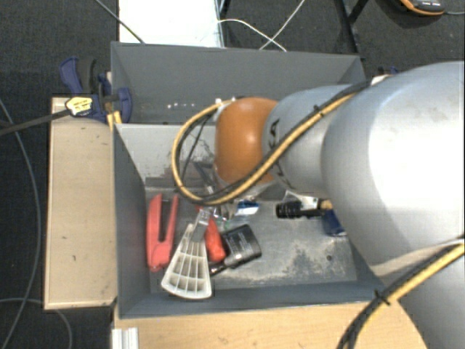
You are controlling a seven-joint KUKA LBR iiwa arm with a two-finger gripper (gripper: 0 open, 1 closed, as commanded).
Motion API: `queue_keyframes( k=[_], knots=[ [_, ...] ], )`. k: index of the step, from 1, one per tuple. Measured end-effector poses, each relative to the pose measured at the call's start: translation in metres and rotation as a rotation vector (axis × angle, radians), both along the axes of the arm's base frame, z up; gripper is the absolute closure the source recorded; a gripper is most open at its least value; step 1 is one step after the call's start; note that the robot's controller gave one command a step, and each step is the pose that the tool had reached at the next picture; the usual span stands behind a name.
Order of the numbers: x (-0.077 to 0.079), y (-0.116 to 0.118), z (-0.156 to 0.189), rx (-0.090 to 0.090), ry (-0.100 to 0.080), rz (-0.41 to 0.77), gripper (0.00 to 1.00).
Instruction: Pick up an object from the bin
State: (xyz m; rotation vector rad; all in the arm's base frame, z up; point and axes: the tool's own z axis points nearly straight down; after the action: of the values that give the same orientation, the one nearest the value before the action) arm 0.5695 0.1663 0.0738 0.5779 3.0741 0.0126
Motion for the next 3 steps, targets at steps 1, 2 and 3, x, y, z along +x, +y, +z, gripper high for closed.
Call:
queue_keyframes(
  k=[1,2,3],
  knots=[
    [-0.013,0.012,0.001,0.005,0.003,0.015,1.0],
    [-0.013,0.012,0.001,0.005,0.003,0.014,1.0],
    [-0.014,0.011,0.02,0.004,0.004,0.013,1.0]
  ],
)
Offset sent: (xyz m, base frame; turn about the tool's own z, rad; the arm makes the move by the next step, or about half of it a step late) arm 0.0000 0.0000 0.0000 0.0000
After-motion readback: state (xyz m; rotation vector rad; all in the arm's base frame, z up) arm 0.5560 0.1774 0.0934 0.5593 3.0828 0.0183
